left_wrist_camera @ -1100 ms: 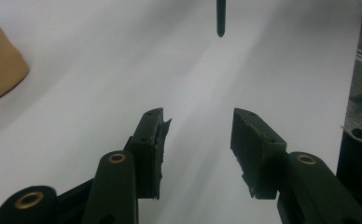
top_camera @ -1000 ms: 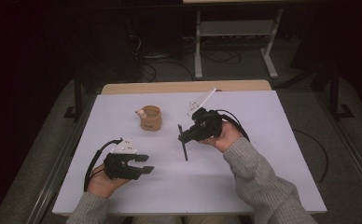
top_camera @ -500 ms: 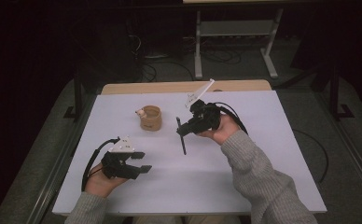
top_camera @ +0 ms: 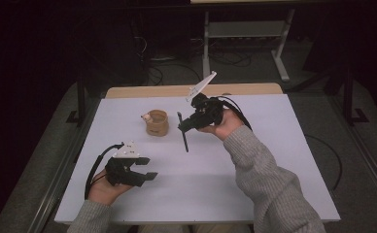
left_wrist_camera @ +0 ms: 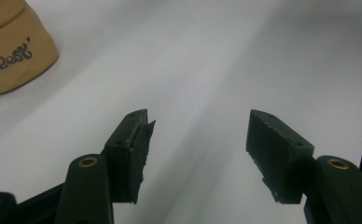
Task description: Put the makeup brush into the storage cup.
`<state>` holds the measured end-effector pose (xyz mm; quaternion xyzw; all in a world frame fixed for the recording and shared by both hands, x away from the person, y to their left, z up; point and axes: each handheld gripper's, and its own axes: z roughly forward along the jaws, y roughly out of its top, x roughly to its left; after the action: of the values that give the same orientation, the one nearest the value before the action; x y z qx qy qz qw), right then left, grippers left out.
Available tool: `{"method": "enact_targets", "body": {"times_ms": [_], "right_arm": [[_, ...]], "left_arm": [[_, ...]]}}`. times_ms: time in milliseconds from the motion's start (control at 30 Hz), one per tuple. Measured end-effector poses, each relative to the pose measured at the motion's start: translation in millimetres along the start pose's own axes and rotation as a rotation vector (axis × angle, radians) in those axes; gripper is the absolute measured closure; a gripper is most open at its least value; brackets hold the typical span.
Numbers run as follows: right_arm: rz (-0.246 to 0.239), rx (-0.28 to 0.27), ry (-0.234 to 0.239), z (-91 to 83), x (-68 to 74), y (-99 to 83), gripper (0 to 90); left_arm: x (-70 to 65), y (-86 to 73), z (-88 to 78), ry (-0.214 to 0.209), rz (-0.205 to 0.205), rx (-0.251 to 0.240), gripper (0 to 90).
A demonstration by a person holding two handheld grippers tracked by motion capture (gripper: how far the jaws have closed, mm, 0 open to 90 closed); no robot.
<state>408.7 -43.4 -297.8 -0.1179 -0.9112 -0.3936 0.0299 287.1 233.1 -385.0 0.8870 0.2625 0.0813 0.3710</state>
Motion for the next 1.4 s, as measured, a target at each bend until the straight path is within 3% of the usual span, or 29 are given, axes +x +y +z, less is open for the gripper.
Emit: {"method": "enact_targets", "body": {"times_ms": [533, 700, 1400], "right_arm": [[0.010, -0.016, -0.024, 8.0, -21.6, 29.1, 83.2], [0.024, -0.039, -0.034, 10.8, -27.9, 34.6, 83.2], [0.064, -0.046, -0.077, 9.3, -46.4, 59.9, 83.2]], "left_arm": [[1.1, -1.9, -1.0, -0.001, -0.027, -0.020, 38.6], [1.3, -2.2, 0.0, -0.001, -0.020, -0.014, 38.2], [0.9, -1.3, -0.8, 0.000, -0.021, -0.023, 37.4]]}}
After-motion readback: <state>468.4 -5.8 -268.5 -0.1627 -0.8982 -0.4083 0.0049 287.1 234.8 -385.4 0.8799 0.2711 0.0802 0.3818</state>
